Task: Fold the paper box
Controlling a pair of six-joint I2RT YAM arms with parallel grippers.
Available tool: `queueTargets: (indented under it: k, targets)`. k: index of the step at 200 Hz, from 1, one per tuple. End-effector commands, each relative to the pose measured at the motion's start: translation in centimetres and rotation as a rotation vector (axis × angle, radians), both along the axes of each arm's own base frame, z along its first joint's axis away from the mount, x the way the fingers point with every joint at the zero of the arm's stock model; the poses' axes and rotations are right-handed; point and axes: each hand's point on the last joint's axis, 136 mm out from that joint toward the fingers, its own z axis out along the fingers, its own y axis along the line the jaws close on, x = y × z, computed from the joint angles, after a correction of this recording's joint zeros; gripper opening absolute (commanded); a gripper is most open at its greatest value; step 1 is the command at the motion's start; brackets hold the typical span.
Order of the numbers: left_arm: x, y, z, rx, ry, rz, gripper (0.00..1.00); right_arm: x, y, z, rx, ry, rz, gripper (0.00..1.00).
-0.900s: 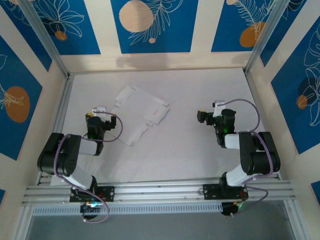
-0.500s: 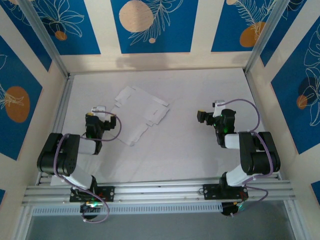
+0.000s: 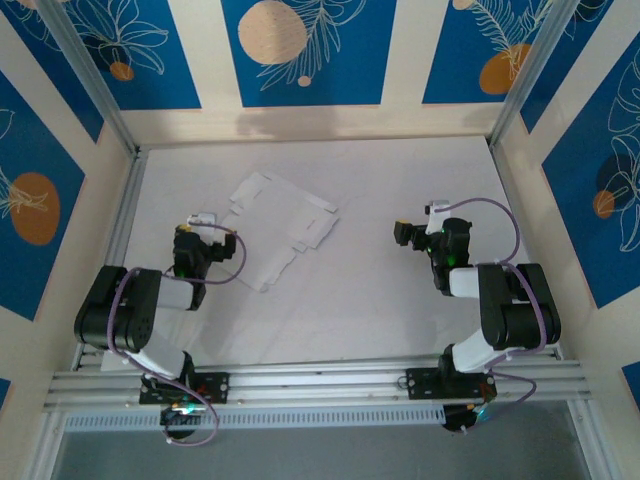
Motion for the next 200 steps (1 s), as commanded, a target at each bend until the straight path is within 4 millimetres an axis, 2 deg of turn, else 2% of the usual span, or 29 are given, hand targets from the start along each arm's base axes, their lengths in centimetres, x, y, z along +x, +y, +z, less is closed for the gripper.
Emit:
queueTargets:
  k: [1,107,120,133,148,162,180,200]
  targets:
    - [0.1,-0.5,0.7,0.005,-0.031,-0.022,1.0,0.0,0.2,0.3,-0.011,-0.012,0.018,0.99]
    - [0.0,-0.4,0.7,0.001,-0.031,-0.022,1.0,-0.1,0.1,0.3,0.014,-0.01,0.029,0.99]
    - [-0.1,-0.5,1.0,0.004,-0.044,-0.029,1.0,-0.1,0.5,0.7,0.012,-0.014,0.053,0.99]
    - [-0.4,-0.6,1.8,0.008,-0.057,-0.03,1.0,-0.1,1.0,2.1,-0.007,-0.003,0.065,0.99]
    - [-0.7,0.5,3.6,0.012,-0.07,0.038,1.0,-0.5,1.5,4.5,-0.042,0.003,0.057,0.99]
    - [-0.8,0.0,5.3,0.034,-0.059,0.028,1.0,-1.0,2.5,7.7,-0.04,-0.054,0.051,0.99]
    - [-1.3,-2.3,10.8,0.021,-0.217,-0.033,1.0,-2.3,5.4,12.0,-0.011,-0.127,0.137,0.99]
    - [-2.1,-5.3,16.5,-0.116,-0.296,-0.083,1.0,-3.8,9.3,16.2,-0.017,-0.17,0.239,0.99]
